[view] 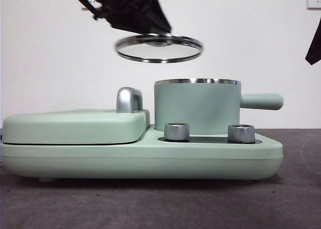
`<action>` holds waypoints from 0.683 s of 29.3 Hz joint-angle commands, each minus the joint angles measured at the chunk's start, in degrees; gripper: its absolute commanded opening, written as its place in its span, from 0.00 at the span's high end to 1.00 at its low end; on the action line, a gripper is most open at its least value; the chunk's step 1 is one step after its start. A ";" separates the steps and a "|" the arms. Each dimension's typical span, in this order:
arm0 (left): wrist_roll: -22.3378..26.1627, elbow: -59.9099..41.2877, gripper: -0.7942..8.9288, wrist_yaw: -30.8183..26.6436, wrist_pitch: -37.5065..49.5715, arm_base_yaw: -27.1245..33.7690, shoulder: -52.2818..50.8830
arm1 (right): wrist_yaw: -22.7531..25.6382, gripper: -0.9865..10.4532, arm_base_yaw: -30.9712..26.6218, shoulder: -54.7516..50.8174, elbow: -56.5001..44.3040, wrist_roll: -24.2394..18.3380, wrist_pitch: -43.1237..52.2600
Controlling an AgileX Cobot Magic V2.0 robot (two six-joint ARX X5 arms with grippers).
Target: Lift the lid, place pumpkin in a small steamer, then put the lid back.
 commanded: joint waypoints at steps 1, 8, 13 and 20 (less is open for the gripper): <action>0.15 2.08 0.90 0.07 4.94 -1.49 2.19 | 0.20 0.59 0.48 0.33 -0.31 1.46 -0.11; 1.88 5.95 0.90 0.07 7.15 -3.80 8.28 | 0.22 0.59 0.46 0.31 -0.37 2.75 -1.70; 1.86 6.29 0.90 0.07 10.08 -4.15 11.17 | 0.24 0.59 0.46 0.33 -0.37 2.73 -2.05; 2.10 6.29 0.90 0.70 12.70 -4.15 13.20 | 1.07 0.59 0.46 0.33 -0.37 2.69 -3.04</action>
